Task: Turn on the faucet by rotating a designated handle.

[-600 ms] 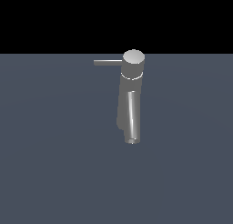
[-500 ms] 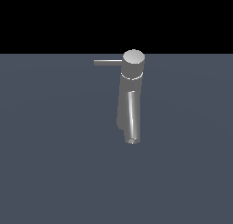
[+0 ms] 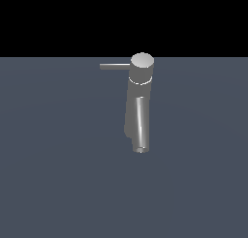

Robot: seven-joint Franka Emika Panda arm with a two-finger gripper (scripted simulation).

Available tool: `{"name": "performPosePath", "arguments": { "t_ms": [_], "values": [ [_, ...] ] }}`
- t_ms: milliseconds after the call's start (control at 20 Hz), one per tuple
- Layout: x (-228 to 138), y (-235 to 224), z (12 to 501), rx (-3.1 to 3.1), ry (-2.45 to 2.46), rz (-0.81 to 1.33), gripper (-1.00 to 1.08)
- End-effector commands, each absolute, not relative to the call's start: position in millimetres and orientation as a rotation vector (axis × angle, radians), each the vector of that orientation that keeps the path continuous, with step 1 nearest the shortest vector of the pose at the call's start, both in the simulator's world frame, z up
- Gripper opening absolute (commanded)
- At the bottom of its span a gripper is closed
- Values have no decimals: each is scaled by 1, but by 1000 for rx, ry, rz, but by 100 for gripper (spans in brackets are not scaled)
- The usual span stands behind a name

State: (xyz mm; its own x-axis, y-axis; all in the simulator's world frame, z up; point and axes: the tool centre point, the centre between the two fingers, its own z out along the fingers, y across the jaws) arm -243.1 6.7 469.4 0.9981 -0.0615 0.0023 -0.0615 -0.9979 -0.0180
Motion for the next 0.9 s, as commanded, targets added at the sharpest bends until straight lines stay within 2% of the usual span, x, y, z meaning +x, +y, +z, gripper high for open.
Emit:
{"name": "performPosePath", "arguments": {
  "t_ms": [0,850],
  "values": [
    [-241,10,464,-3109,152,-21,-100],
    [-198,41,401,-2876,780,-214,-100]
  ]
}}
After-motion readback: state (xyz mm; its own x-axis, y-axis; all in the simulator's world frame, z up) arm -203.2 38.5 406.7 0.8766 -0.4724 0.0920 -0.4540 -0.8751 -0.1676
